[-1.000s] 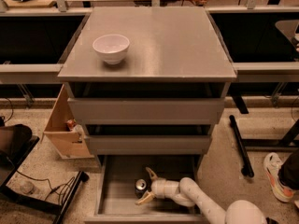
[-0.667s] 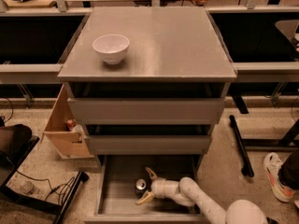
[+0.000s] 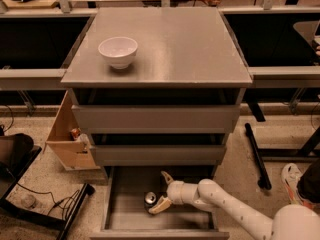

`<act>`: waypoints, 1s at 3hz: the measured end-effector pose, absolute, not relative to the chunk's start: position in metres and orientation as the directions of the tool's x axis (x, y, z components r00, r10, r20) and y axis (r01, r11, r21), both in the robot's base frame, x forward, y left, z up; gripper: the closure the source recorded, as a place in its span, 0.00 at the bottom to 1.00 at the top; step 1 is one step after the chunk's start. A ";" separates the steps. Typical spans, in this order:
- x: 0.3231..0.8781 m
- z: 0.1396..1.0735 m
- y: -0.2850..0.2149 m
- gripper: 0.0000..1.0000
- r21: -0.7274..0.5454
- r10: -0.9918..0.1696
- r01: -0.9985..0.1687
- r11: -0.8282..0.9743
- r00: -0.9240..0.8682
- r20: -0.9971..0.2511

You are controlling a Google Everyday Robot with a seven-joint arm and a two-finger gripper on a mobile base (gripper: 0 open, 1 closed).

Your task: Place pepsi can into bottom drawer

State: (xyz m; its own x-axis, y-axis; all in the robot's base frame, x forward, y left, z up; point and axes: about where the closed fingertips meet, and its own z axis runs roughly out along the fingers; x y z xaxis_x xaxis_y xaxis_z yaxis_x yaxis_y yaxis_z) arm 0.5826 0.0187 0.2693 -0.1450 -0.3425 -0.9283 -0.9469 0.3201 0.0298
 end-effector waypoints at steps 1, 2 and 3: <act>0.583 0.331 -0.009 0.00 0.012 -0.404 -0.926 0.378 -0.177 -0.898; 0.568 0.383 0.000 0.00 0.013 -0.468 -0.923 0.385 -0.207 -0.859; 0.525 0.426 0.051 0.00 0.068 -0.572 -0.938 0.340 -0.264 -0.777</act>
Offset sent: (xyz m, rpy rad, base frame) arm -0.1302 0.0463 0.2624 -0.3563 0.0494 0.1726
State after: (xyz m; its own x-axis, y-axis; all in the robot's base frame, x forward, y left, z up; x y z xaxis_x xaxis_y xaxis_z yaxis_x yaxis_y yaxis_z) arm 0.5247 0.0508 0.4264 -0.2639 -0.5719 -0.7767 -0.9378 0.3403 0.0680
